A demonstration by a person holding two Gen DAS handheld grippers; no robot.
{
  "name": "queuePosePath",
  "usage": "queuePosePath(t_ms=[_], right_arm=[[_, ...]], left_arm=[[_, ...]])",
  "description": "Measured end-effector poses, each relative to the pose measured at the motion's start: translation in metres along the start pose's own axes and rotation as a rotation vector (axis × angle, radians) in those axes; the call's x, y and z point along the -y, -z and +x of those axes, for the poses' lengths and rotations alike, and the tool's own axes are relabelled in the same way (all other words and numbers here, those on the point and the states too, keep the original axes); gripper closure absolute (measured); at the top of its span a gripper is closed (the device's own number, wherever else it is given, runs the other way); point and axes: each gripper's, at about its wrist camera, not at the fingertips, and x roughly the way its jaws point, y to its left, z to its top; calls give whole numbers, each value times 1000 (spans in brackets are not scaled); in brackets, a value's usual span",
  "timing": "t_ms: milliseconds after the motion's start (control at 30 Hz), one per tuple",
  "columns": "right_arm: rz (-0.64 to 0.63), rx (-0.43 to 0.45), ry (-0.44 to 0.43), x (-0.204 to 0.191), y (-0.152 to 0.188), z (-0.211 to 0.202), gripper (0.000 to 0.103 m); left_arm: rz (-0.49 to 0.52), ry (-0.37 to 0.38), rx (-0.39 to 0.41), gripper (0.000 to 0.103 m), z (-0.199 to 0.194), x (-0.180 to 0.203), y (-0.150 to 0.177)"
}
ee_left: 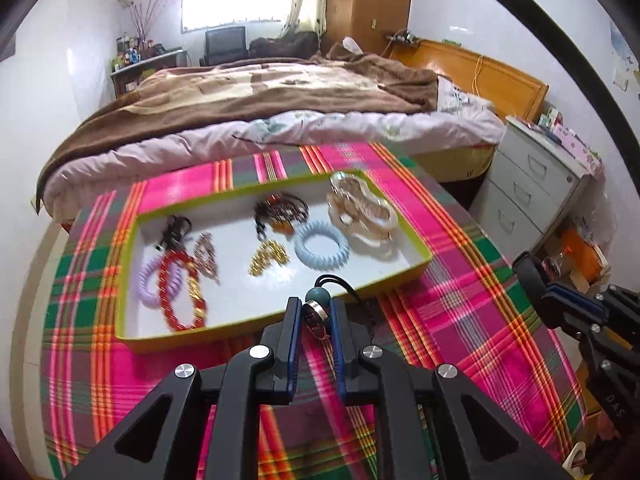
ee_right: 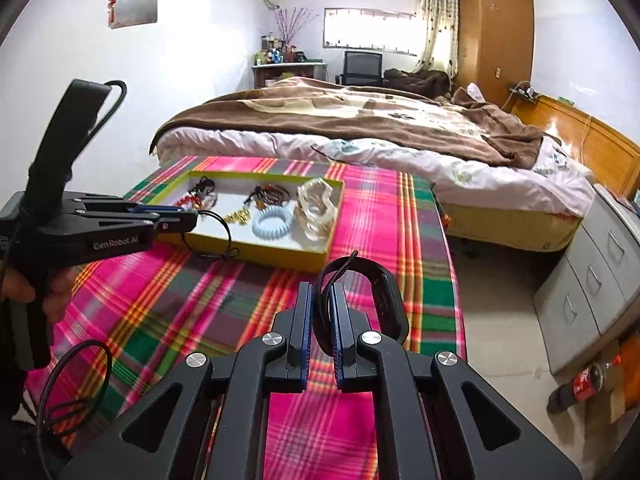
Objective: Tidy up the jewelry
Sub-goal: 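Grasp the teal-stone ring with the left gripper while the right gripper holds the black band, then carry the ring and black band into the tray and open both grippers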
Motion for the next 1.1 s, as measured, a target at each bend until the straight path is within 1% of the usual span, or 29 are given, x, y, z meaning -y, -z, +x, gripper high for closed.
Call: queuePosePath(t_ms=[200,333,400,567,667,800,900,1000,1100], right_arm=[[-18,22,-20,-9,-24,8,94],[-30,16,-33,-16,-38,25,94],[-42,11,-48,-22,-47,38,94],[-62,-26,-83,-35,-60,75,94],[-79,-56,-102,-43,-63,96,94],[-112,-107,-133,-55,-63,124,94],[-135,-148,-139,-62,-60,143,94],[-146,-176,-149,-66,-56,153,94],[-160,-186,-149,-68,-54,157,94]], left_arm=[[-15,-15,47,89,-19,-20,-18],[-36,-20,60,89,-20,-37,-31],[-40,-42,61,89,-15,-46,-37],[-76,-72,28,89,8,-72,-46],[-100,-75,0,89,27,-84,-47],[-110,-64,-38,89,49,-91,-42],[-113,-57,-69,89,66,-93,-37],[-119,-53,-92,89,78,-93,-32],[-125,-56,-109,89,85,-95,-29]])
